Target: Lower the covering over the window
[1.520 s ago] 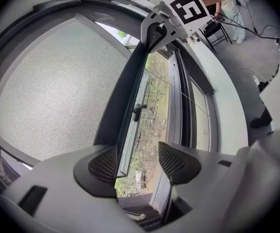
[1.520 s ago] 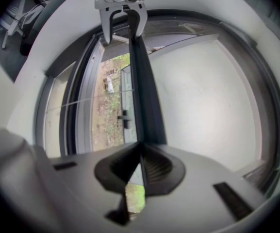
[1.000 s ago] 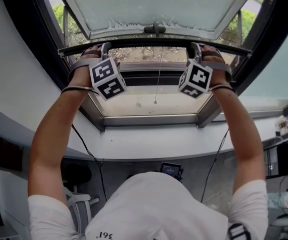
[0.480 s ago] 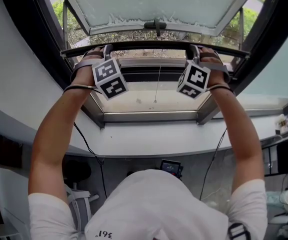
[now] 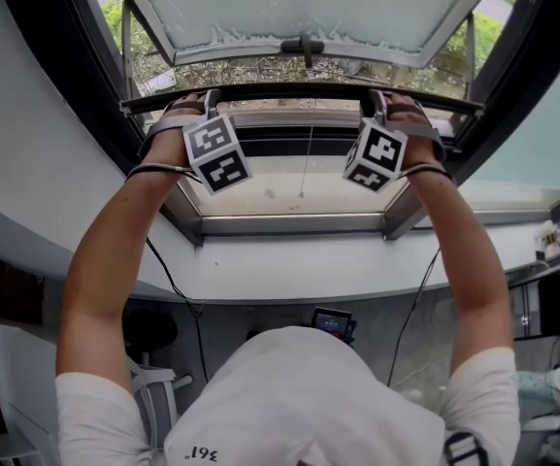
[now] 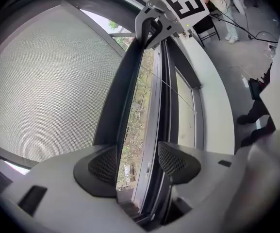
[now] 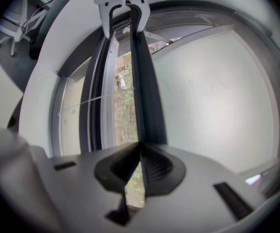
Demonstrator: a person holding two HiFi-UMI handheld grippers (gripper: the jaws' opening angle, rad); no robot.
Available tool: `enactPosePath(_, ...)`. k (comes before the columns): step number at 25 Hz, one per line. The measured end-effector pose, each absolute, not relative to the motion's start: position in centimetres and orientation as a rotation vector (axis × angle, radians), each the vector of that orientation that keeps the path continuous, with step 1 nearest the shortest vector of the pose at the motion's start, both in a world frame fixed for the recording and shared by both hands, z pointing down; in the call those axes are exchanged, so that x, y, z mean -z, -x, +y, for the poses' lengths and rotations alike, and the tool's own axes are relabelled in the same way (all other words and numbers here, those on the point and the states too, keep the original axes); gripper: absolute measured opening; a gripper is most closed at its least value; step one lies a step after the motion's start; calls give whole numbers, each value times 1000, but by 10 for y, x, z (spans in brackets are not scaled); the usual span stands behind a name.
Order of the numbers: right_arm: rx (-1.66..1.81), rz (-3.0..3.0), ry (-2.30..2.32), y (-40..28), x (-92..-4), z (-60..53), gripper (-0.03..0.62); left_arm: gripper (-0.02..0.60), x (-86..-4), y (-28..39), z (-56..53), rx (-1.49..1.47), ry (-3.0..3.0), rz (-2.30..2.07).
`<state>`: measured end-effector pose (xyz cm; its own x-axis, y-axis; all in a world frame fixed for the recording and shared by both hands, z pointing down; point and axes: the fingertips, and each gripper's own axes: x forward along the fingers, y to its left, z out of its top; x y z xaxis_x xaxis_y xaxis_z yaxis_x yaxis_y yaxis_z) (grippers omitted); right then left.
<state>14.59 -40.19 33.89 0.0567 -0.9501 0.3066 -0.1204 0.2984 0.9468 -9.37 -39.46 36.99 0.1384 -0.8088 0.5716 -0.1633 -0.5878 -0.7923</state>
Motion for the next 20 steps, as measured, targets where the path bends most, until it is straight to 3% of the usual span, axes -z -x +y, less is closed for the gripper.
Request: enactPosePath(20,800,-1357,-979,-145,-400,-397,43,259,-429,95,-387,1588,1893,876)
